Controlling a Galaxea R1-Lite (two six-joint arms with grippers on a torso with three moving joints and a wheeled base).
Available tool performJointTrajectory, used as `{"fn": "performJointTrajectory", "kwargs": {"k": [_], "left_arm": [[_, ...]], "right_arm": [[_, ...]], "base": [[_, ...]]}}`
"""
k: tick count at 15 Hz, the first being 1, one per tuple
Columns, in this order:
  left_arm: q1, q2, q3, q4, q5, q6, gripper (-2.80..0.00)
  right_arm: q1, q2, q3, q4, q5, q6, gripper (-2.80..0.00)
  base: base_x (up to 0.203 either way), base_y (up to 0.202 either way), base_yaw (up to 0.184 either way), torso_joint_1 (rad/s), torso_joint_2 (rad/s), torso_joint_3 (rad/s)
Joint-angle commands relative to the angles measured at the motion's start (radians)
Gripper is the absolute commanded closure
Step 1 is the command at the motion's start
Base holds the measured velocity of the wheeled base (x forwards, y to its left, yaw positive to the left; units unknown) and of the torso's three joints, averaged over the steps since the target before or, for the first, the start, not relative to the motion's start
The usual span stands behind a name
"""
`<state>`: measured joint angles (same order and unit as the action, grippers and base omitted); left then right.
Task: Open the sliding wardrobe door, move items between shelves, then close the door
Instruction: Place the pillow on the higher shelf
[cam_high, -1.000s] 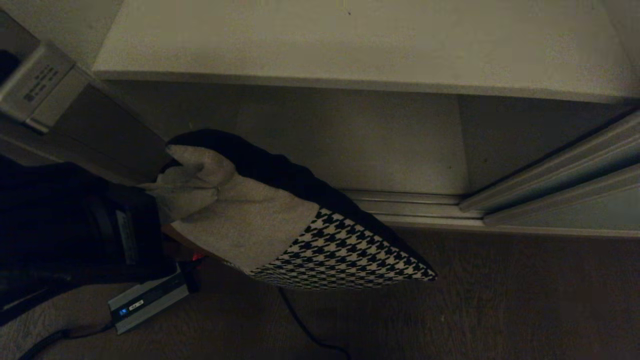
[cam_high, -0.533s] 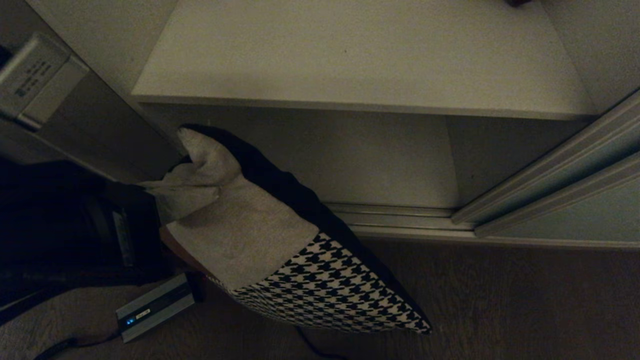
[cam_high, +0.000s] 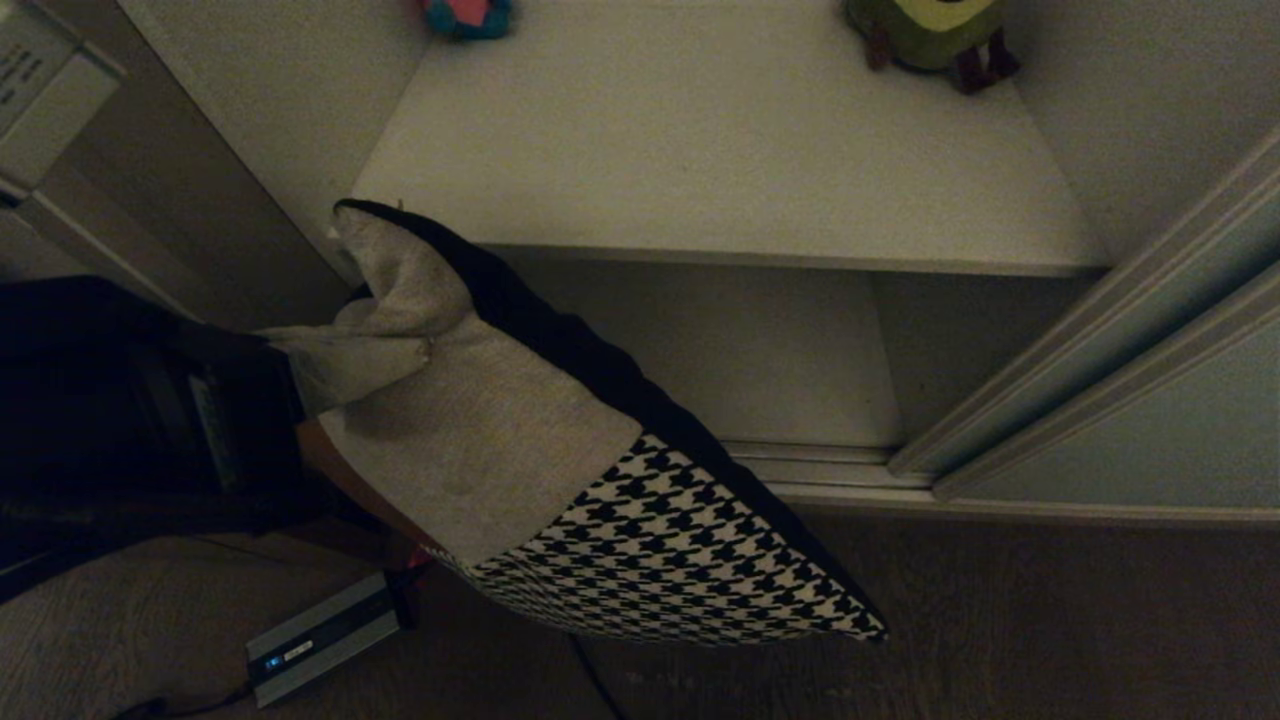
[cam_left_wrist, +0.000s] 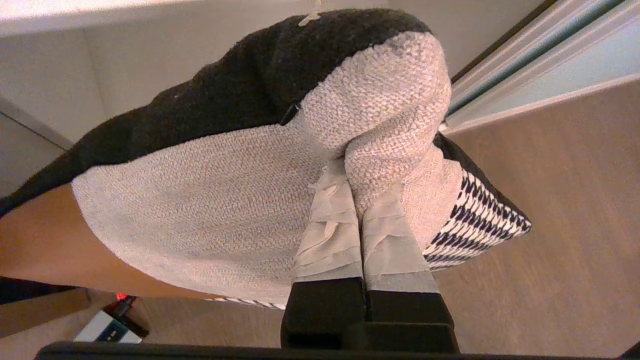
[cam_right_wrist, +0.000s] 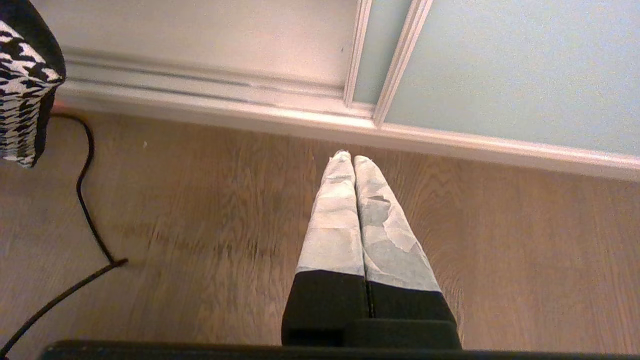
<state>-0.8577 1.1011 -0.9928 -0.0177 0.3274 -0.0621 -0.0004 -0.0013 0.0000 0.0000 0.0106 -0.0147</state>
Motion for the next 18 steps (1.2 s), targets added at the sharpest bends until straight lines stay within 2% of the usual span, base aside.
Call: {"fn": "performJointTrajectory", "kwargs": {"k": [1,8,18], "left_arm": [[0.002,0.003,-0.006,-0.002,0.004,-0.001,0.0],[0.002,0.0,-0.01,-0.001,0.007,-0.002,0.0],[0.002,-0.006,-0.006,-0.001,0.005,-0.001,0.0]], "right_arm": [[0.0,0.0,0.003,0.0,0.0,-0.001,0.0],[0.0,0.0,0.003,0.0,0.0,-0.001,0.0],[0.0,0.0,0.003,0.0,0.0,-0.001,0.0]], "base": [[0.0,0.0,0.0,0.007,0.0,0.203],[0.0,0.0,0.0,0.0,0.0,0.2],[0.0,0.0,0.0,0.003,0.0,0.026]]}}
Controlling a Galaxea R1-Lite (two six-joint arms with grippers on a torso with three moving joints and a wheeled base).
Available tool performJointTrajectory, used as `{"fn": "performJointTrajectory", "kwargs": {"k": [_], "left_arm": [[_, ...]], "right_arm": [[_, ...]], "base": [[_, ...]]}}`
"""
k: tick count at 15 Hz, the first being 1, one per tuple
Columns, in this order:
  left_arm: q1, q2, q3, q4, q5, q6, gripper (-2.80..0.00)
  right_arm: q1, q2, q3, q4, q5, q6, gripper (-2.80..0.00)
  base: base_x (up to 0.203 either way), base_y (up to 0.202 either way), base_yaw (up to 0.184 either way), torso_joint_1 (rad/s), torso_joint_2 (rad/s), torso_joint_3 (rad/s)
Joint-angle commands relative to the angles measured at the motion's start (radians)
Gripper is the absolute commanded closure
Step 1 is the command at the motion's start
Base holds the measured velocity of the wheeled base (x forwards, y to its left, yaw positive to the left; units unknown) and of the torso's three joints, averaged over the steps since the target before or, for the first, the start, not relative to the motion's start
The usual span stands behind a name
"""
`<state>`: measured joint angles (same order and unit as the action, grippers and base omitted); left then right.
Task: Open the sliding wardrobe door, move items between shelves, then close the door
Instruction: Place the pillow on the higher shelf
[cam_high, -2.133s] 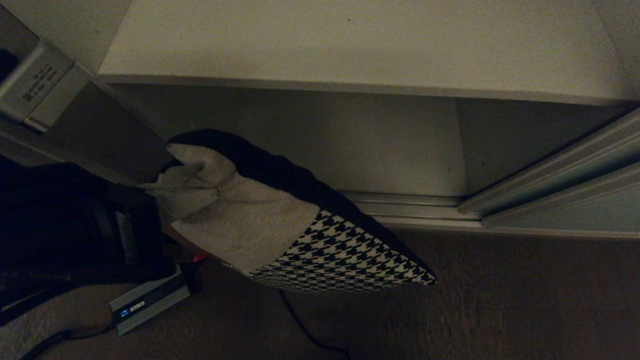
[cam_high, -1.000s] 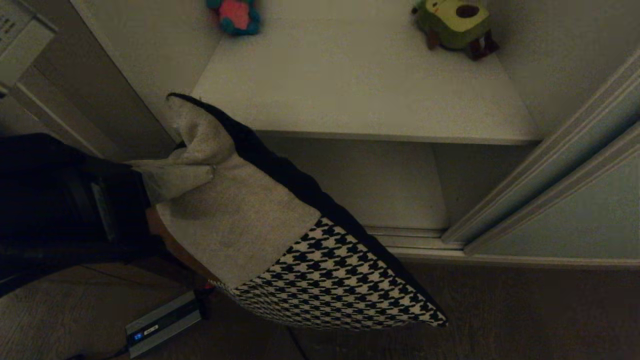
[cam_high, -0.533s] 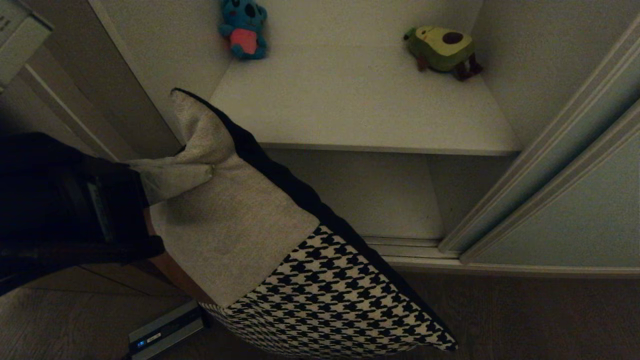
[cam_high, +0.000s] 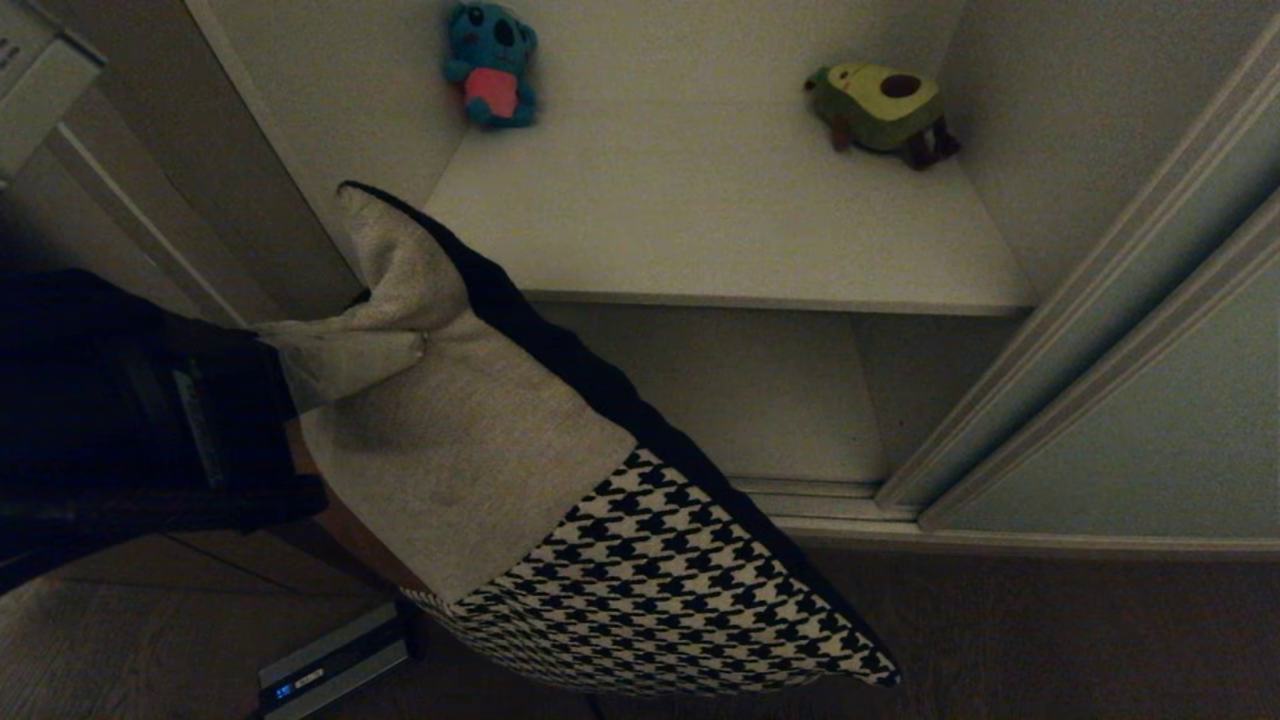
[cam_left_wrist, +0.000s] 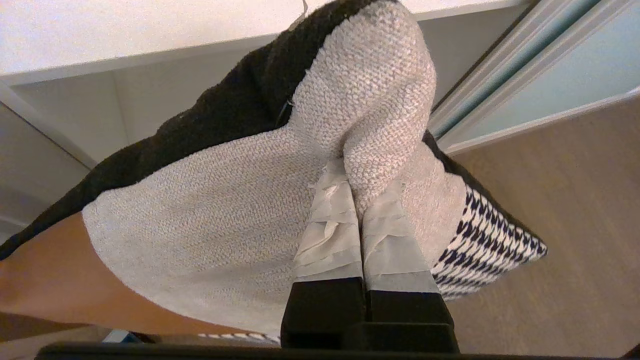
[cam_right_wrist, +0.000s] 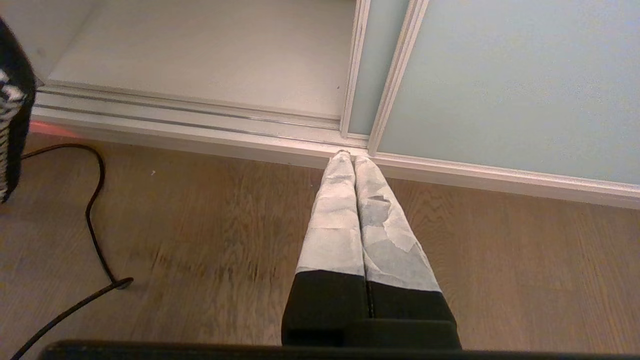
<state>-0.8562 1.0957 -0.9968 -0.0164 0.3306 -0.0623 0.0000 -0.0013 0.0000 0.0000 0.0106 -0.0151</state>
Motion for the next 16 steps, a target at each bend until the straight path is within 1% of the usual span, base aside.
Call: {"fn": "performJointTrajectory", "kwargs": {"k": [1,6,8,11,16], "left_arm": [[0.0,0.0,-0.005,-0.002,0.004,-0.001,0.0],[0.0,0.006,-0.07,0.002,0.01,0.014,0.0],[0.0,0.031,-0.129,0.004,0.01,0.05,0.0],[0.0,0.08,-0.244,0.008,0.009,0.095,0.0],[0.0,0.181,-0.455,0.014,0.002,0.126,0.0]], "right_arm": [[0.0,0.0,0.003,0.0,0.0,0.0,0.0],[-0.001,0.0,0.003,0.0,0.0,0.0,0.0],[0.0,0.0,0.003,0.0,0.0,0.0,0.0],[-0.001,0.0,0.003,0.0,0.0,0.0,0.0],[-0.001,0.0,0.003,0.0,0.0,0.0,0.0]], "base": [[0.0,0.0,0.0,0.0,0.0,0.0],[0.0,0.0,0.0,0.0,0.0,0.0],[0.0,0.0,0.0,0.0,0.0,0.0],[0.0,0.0,0.0,0.0,0.0,0.0],[0.0,0.0,0.0,0.0,0.0,0.0]]}}
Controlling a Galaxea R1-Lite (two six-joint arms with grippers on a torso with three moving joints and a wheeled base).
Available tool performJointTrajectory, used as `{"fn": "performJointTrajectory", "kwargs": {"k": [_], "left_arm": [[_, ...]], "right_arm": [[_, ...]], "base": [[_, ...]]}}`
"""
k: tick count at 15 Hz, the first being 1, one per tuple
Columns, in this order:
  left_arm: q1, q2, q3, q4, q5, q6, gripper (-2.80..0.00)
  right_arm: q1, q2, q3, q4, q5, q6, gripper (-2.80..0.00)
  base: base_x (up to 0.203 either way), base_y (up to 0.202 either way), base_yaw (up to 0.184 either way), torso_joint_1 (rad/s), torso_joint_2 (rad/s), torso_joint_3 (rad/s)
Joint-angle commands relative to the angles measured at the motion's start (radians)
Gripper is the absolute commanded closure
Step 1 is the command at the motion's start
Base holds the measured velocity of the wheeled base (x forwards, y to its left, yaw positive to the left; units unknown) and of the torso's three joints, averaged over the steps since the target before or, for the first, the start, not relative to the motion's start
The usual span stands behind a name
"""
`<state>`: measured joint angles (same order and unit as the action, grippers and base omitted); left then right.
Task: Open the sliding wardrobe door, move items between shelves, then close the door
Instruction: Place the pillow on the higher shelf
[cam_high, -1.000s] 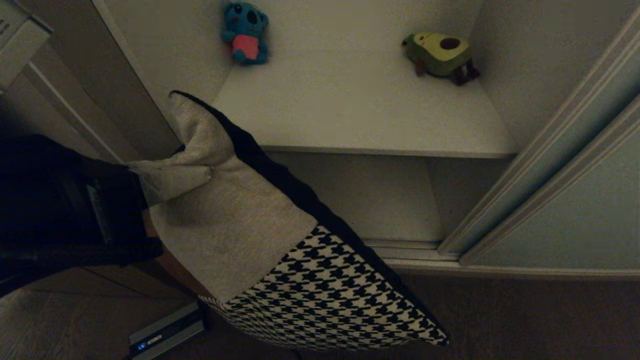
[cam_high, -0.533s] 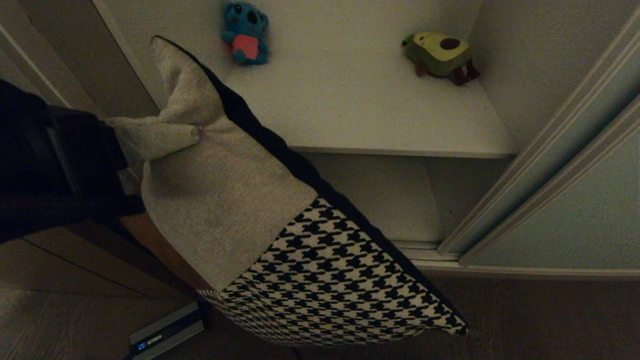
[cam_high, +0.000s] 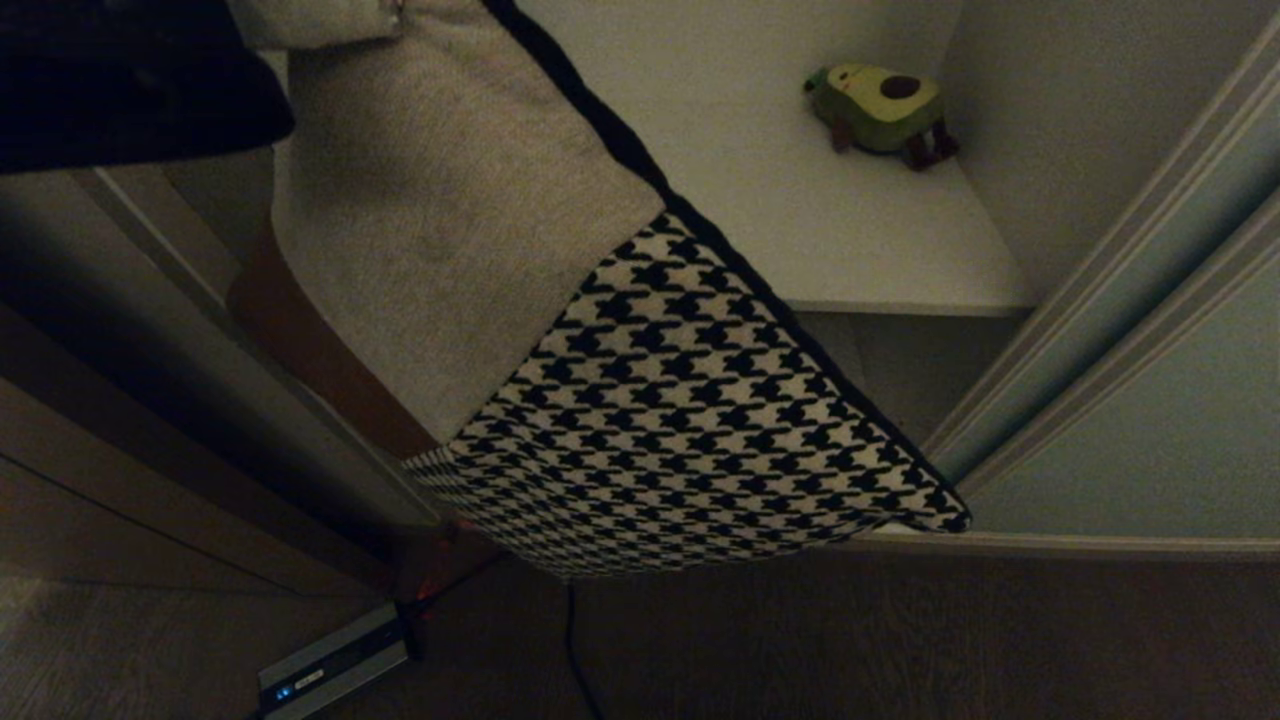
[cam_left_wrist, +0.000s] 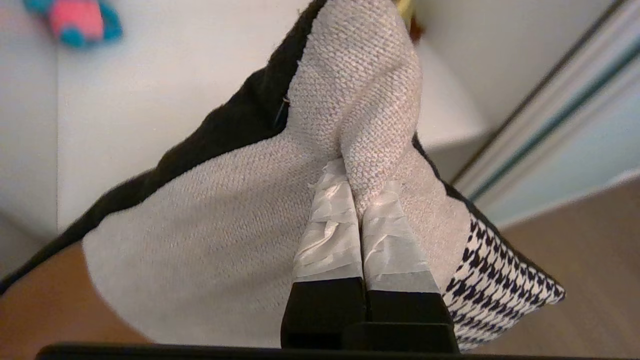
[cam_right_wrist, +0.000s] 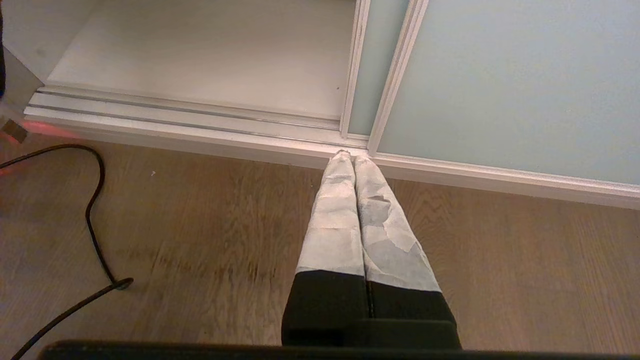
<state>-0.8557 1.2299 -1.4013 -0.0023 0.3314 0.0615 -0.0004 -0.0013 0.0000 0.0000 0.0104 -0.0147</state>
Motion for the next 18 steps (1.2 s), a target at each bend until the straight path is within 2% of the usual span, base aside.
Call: {"fn": "performJointTrajectory", "kwargs": {"k": [1,2,9,18], "left_arm": [[0.0,0.066,-0.088,0.0,-0.002,0.013,0.0],[0.0,0.085,-0.117,0.001,-0.002,0.017,0.0],[0.001,0.331,-0.513,0.041,0.0,0.012,0.0],[0.034,0.411,-0.533,-0.03,-0.018,0.014,0.0]], "right_arm": [[0.0,0.0,0.003,0.0,0.0,-0.001,0.0],[0.0,0.0,0.003,0.0,0.0,-0.001,0.0],[-0.001,0.0,0.003,0.0,0.0,-0.001,0.0],[-0.001,0.0,0.003,0.0,0.0,0.0,0.0]], "base": [[0.0,0.0,0.0,0.0,0.0,0.0],[0.0,0.0,0.0,0.0,0.0,0.0],[0.0,0.0,0.0,0.0,0.0,0.0],[0.0,0.0,0.0,0.0,0.0,0.0]]}}
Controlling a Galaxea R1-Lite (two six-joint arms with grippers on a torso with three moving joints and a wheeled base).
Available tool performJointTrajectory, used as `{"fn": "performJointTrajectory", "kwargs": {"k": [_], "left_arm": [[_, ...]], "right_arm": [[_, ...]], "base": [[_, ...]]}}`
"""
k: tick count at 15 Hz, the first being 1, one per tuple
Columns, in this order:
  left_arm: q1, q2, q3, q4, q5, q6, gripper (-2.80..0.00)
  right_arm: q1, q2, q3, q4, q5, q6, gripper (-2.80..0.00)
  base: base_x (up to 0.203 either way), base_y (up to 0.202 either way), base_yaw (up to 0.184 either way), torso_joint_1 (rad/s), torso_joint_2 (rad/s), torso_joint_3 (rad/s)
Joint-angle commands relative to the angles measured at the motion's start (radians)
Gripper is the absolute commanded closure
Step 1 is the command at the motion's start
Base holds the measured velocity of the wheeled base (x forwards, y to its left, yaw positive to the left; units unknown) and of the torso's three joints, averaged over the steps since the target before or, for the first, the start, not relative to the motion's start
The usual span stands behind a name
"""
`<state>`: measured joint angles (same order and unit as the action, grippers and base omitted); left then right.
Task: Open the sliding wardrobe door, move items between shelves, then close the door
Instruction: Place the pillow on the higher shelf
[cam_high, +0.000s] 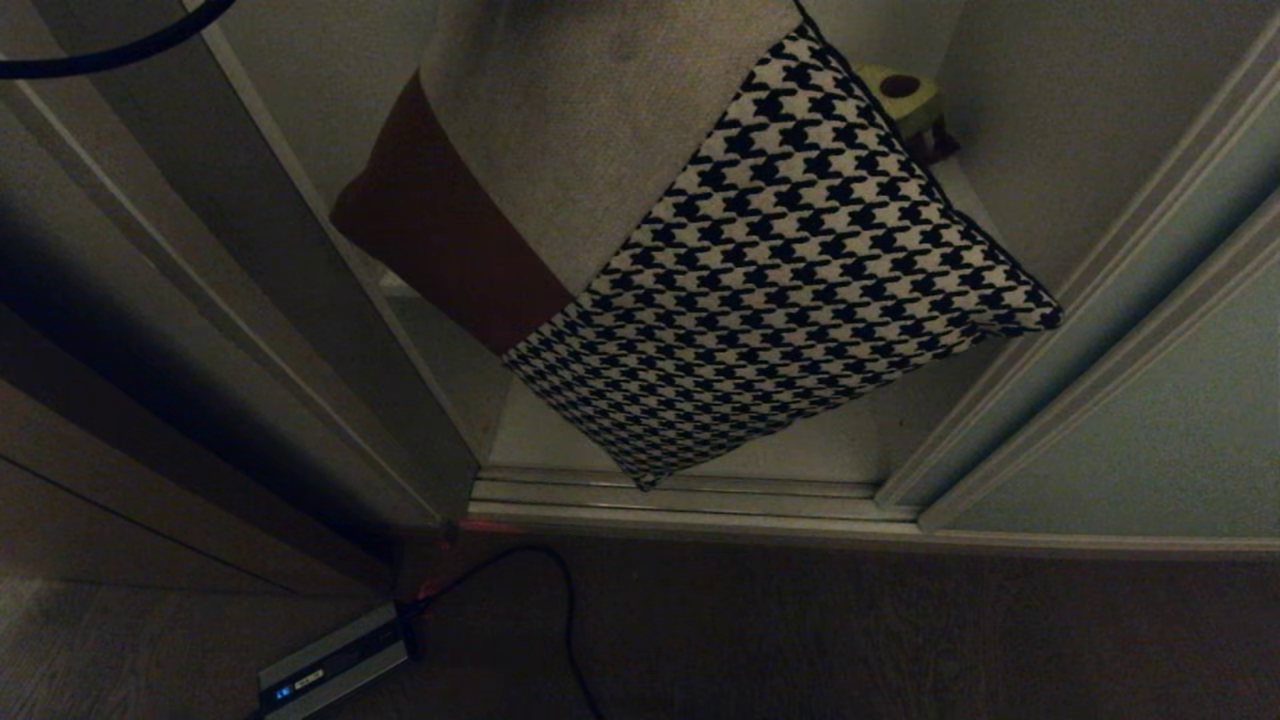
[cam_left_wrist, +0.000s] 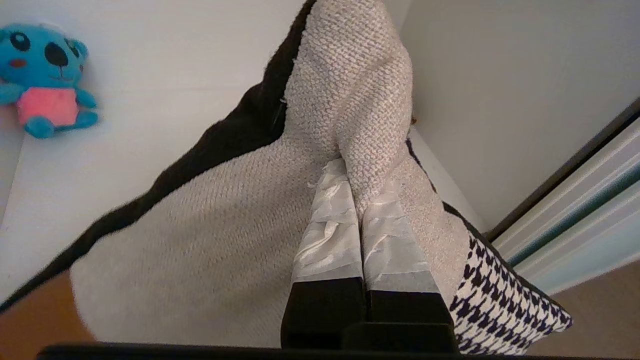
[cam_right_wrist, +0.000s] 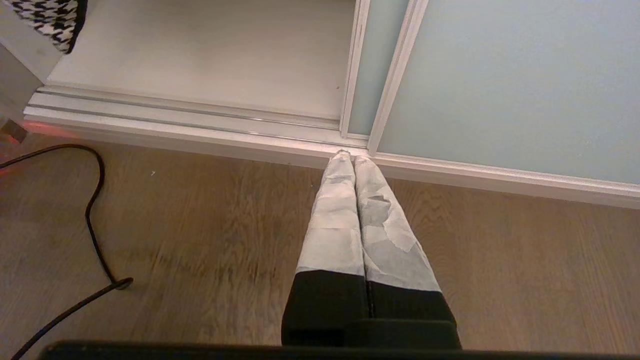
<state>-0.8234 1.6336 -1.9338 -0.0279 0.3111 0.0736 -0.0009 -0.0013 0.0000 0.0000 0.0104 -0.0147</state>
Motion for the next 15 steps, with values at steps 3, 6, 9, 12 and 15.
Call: {"fn": "performJointTrajectory", "kwargs": {"k": [3,6,9,12,15], "left_arm": [[0.003,0.005,-0.001,-0.01,0.003,-0.003,0.0],[0.003,0.008,-0.001,-0.038,0.003,-0.003,0.0],[0.004,0.008,-0.001,-0.04,0.006,-0.003,0.0],[0.003,0.006,0.0,-0.04,0.005,-0.003,0.0],[0.003,0.006,-0.001,-0.04,0.002,0.0,0.0]], "right_arm": [[0.001,0.0,0.003,0.0,0.0,-0.001,0.0],[0.001,0.0,0.003,0.0,0.0,-0.001,0.0],[0.001,0.0,0.003,0.0,0.0,-0.001,0.0],[0.001,0.0,0.003,0.0,0.0,-0.001,0.0],[-0.001,0.0,0.003,0.0,0.0,-0.001,0.0]], "base": [[0.0,0.0,0.0,0.0,0.0,0.0],[0.0,0.0,0.0,0.0,0.0,0.0],[0.176,0.0,0.001,0.002,0.0,0.001],[0.197,0.0,0.0,0.005,0.0,0.003],[0.195,0.0,-0.001,0.004,0.0,-0.002]]}}
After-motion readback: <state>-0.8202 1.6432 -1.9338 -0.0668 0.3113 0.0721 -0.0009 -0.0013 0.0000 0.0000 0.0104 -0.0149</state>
